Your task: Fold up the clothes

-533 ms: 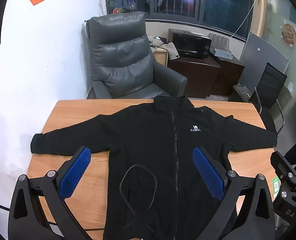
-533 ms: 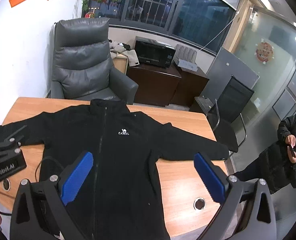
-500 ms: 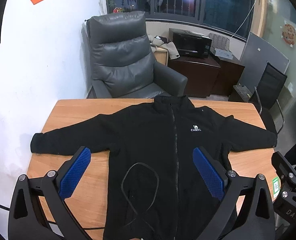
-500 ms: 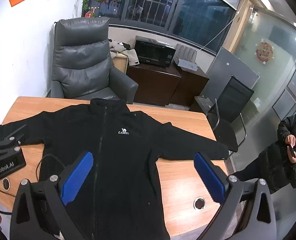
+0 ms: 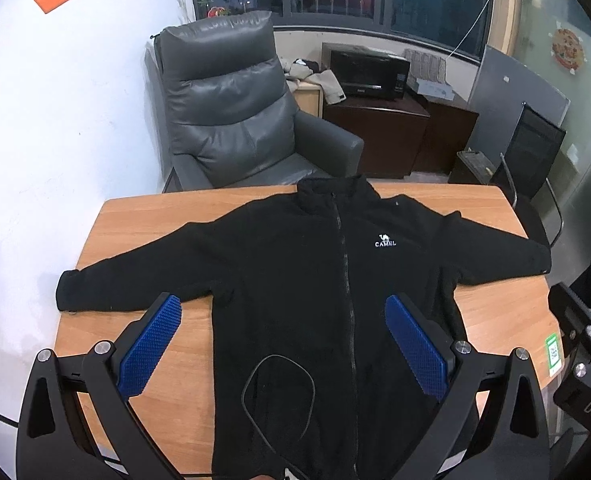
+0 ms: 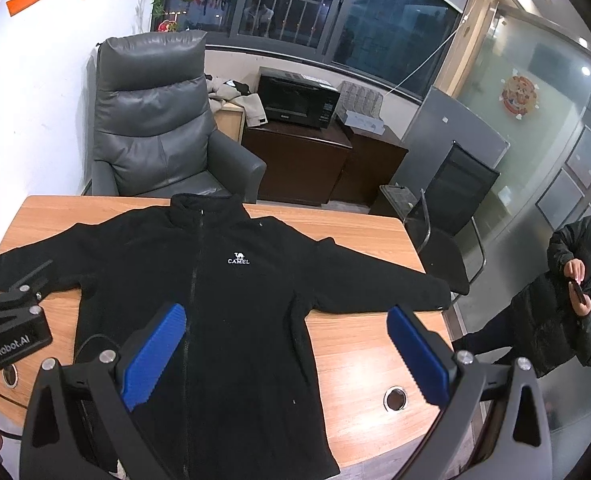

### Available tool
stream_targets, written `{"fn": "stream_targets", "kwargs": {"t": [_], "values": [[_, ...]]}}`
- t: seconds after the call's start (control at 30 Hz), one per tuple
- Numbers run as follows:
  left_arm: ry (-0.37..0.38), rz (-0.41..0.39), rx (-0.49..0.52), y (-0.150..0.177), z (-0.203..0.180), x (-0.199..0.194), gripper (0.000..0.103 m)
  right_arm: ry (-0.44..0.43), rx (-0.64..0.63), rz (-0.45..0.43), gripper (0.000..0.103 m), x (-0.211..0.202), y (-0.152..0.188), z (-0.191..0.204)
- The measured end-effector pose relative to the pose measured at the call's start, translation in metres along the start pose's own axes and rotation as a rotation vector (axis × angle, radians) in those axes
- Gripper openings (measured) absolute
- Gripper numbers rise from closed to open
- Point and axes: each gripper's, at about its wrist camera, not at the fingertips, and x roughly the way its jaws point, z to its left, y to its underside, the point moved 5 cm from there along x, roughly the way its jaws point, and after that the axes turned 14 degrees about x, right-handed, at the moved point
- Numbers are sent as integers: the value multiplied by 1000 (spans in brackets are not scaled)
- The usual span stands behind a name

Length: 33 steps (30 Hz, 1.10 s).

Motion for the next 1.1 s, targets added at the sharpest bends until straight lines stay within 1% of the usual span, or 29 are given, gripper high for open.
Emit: {"fn": "stream_targets", "kwargs": {"t": [0.2, 0.27, 0.4, 0.5, 0.63, 0.73, 0.77, 0.83, 0.9, 0.97, 1.03, 1.1], "values": [[-55, -8, 12, 0, 1, -2, 103, -17, -3, -8, 103, 1, 0, 1], [-53, -1, 5, 0, 2, 1, 103, -25, -6, -7, 103, 3, -1, -1], [-34, 43, 17, 2, -4, 15, 103, -110, 9, -39, 103, 7, -3, -12], [-41, 63, 21, 1, -10, 19, 103, -79, 6, -42, 103, 20, -8, -33], [-102, 75, 30, -5, -21, 19, 103, -84, 28, -7, 103, 36, -20, -49], [-118, 89, 11, -7, -28, 19, 103, -98, -21, 22, 103, 41, -31, -49], [-121, 94, -1, -8, -29, 18, 103, -109, -37, 20, 103, 39, -34, -50], [-128, 103, -26, -9, -31, 18, 103, -114, -65, -10, 103, 36, -38, -51], [-134, 95, -36, -8, -33, 15, 103, -114, -79, -17, 103, 39, -40, -52], [-144, 83, -44, -6, -35, 10, 103, -129, -64, -7, 103, 45, -39, -53], [-147, 79, -50, -6, -34, 7, 103, -132, -48, 24, 103, 52, -35, -52], [-143, 63, -65, -5, -31, 3, 103, -142, -50, 28, 103, 52, -31, -48]]}}
